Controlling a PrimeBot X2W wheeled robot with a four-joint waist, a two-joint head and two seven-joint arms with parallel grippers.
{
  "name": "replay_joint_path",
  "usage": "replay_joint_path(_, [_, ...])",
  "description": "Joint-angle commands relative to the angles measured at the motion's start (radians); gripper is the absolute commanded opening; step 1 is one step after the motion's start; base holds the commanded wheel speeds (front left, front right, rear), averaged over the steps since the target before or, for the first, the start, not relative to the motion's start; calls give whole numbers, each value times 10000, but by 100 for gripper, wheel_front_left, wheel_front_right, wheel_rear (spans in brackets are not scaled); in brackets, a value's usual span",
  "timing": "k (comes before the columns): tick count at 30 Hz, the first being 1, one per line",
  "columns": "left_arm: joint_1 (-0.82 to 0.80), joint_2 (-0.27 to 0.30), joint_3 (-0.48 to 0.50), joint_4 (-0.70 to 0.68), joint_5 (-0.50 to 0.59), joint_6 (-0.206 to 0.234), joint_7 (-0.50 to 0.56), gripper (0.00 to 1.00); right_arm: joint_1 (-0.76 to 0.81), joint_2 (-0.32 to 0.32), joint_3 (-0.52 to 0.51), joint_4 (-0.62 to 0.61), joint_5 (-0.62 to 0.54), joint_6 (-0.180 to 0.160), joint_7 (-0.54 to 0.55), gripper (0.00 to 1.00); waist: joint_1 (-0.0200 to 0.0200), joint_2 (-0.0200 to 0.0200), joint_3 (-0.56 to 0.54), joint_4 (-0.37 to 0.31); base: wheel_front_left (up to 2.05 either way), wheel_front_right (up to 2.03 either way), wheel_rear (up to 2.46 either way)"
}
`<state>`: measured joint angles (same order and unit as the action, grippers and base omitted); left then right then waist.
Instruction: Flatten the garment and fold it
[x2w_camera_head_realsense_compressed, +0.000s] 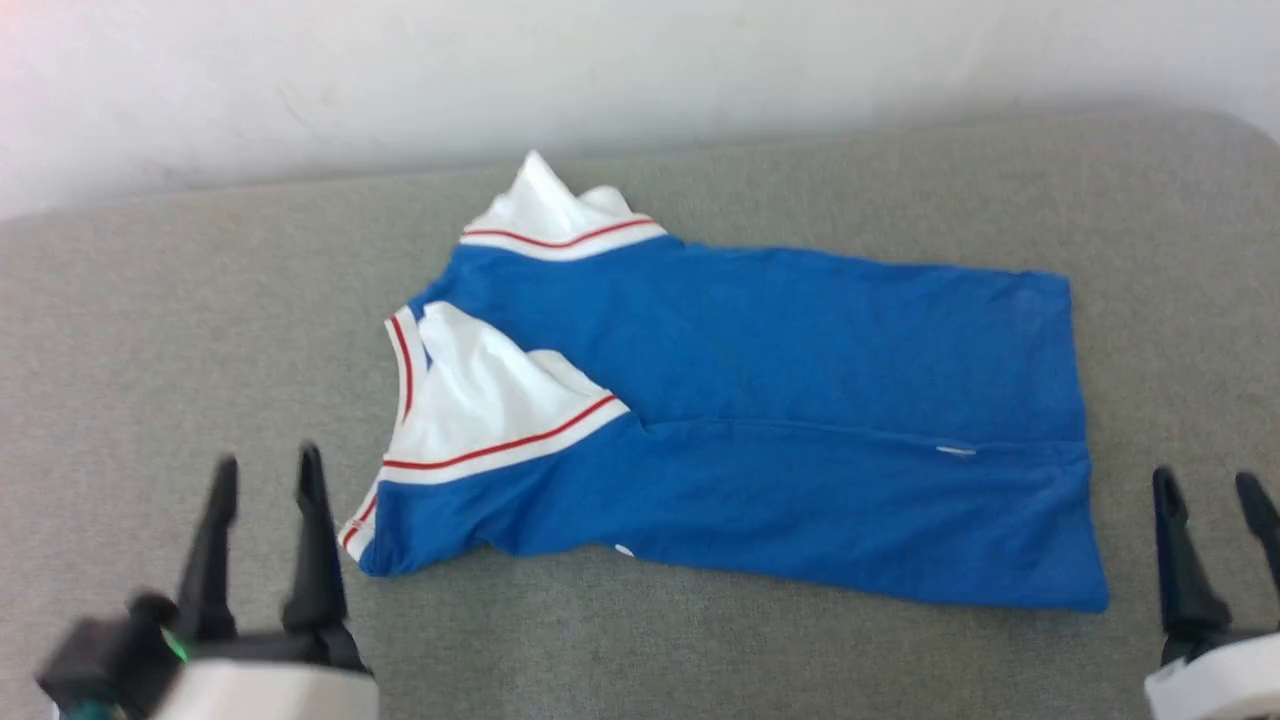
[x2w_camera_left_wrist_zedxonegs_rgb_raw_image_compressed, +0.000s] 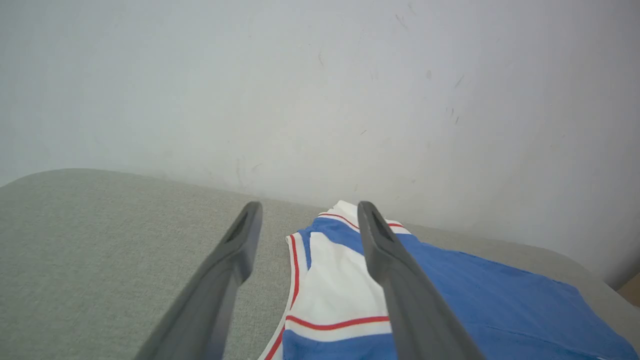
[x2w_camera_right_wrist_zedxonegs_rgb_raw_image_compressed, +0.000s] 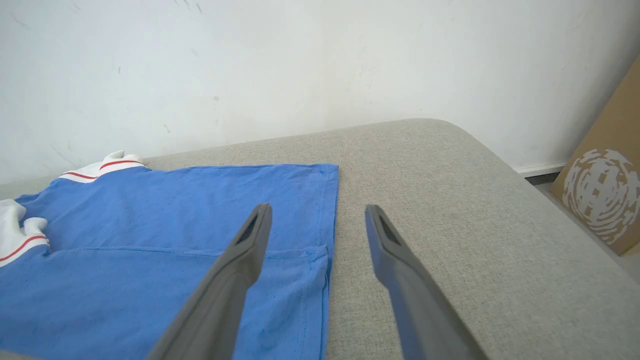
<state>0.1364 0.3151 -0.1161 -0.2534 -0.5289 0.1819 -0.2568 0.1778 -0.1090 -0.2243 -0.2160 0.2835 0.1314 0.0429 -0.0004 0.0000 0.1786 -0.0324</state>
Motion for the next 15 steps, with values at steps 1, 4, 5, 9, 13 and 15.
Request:
replay_joint_path(1, [297,-212,29,-141,341,81,-42,100,199,126,-22,16,-306,-7,-271,100,4,0,-532,124,0,0,0])
replay_joint_path(4, [796,-415,-16,-106,1075,183,-45,100,495,434,-110,215,-547,-7,-752,100,4,0,-733,184,0,0,0])
replay_joint_path(5, [904,-405,-73,-24,1271,189,-46,100,559,488,-72,293,-531,-7,-824,100,4,0,-770,186,0,0,0])
replay_joint_path(9, [901,-315,-237,209,1616,150,16,100,622,557,-18,431,-572,-7,-975,100,4,0,-820,213,0,0,0])
replay_joint_path(13, [118,170,-625,695,1808,-205,1065,100,545,579,-37,473,-686,-7,-1012,100,4,0,-698,313,0,0,0])
replay_joint_path(15, [-434,250,-706,968,1523,-425,1740,100,435,582,34,442,-823,-7,-977,100,4,0,-546,328,0,0,0])
